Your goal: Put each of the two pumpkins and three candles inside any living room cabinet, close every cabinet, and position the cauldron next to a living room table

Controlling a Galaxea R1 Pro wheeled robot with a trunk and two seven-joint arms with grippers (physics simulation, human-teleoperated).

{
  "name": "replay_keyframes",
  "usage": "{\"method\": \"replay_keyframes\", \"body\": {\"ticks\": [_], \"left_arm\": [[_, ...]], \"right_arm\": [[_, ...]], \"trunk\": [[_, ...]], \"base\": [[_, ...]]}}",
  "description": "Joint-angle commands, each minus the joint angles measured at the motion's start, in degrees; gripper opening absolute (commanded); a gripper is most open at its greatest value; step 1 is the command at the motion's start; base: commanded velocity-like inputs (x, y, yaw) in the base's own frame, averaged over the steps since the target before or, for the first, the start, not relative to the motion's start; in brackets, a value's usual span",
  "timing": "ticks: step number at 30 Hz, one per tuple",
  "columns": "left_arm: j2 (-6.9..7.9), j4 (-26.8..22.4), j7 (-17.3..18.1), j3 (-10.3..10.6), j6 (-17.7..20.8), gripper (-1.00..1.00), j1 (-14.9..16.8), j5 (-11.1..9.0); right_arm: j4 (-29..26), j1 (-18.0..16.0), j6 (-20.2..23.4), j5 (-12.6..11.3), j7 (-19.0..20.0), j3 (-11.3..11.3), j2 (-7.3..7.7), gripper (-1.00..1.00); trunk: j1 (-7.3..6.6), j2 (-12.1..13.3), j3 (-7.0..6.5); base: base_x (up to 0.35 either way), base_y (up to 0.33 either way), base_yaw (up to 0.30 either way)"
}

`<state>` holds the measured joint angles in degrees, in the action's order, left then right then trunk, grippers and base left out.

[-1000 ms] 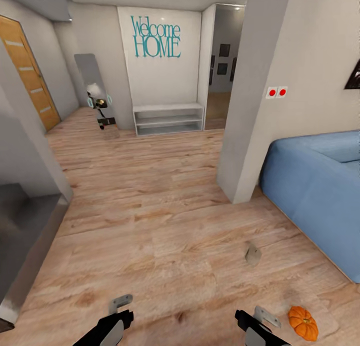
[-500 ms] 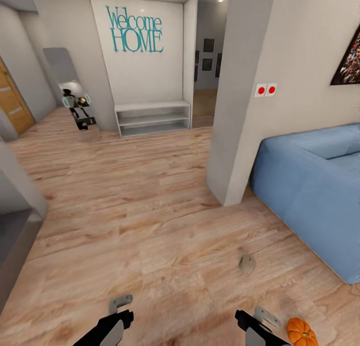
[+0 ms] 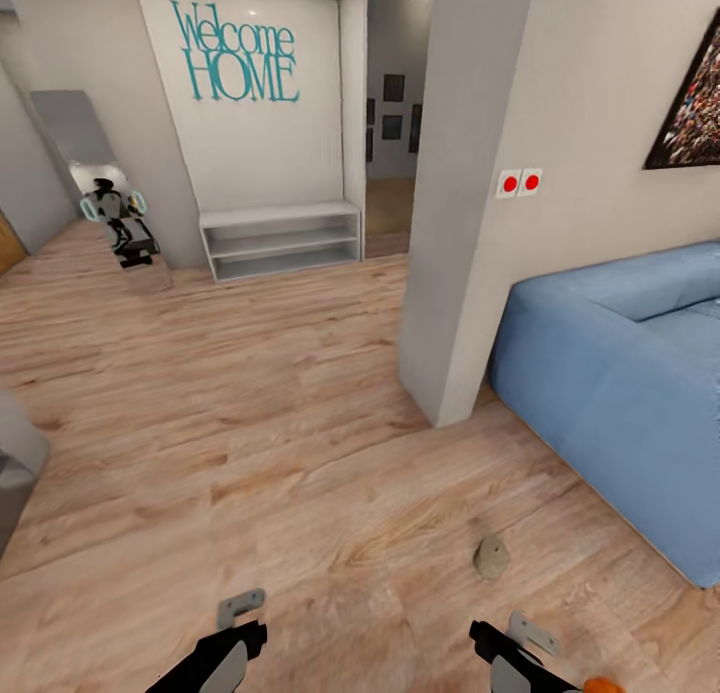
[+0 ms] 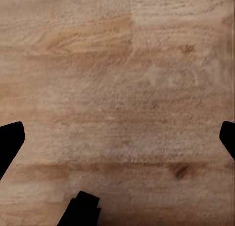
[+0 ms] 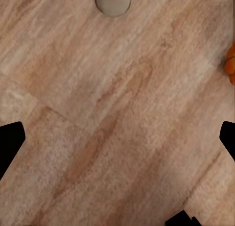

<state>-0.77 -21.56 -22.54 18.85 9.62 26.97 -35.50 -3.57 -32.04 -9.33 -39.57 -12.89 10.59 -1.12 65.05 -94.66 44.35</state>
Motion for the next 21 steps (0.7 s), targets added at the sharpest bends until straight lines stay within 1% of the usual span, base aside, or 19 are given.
{"method": "replay_keyframes", "body": {"ticks": [1,6,18,21], "left_arm": [[0.07,-0.15,-0.48,0.48,0.24,1.00,0.01,-0.36],[0.07,-0.15,-0.48,0.48,0.25,1.00,0.01,-0.36],[0.07,-0.15,-0.48,0.48,0.25,1.00,0.03,-0.36],[0.07,-0.15,-0.48,0.48,0.26,1.00,0.01,-0.36]], "right_arm": [[0.00,-0.04,-0.17,-0.51,-0.21,0.49,-0.02,1.00],[0.00,-0.04,-0.17,-0.43,-0.21,0.49,-0.02,1.00],[-0.01,-0.04,-0.17,-0.48,-0.21,0.49,-0.02,1.00],[0.01,-0.04,-0.17,-0.45,-0.21,0.49,-0.02,1.00]], "trunk": [[0.03,-0.02,0.05],[0.03,-0.02,0.05],[0.03,-0.02,0.05],[0.03,-0.02,0.05]], "base": [[0.340,0.000,-0.250],[0.340,0.000,-0.088],[0.340,0.000,-0.008],[0.340,0.000,-0.164]]}}
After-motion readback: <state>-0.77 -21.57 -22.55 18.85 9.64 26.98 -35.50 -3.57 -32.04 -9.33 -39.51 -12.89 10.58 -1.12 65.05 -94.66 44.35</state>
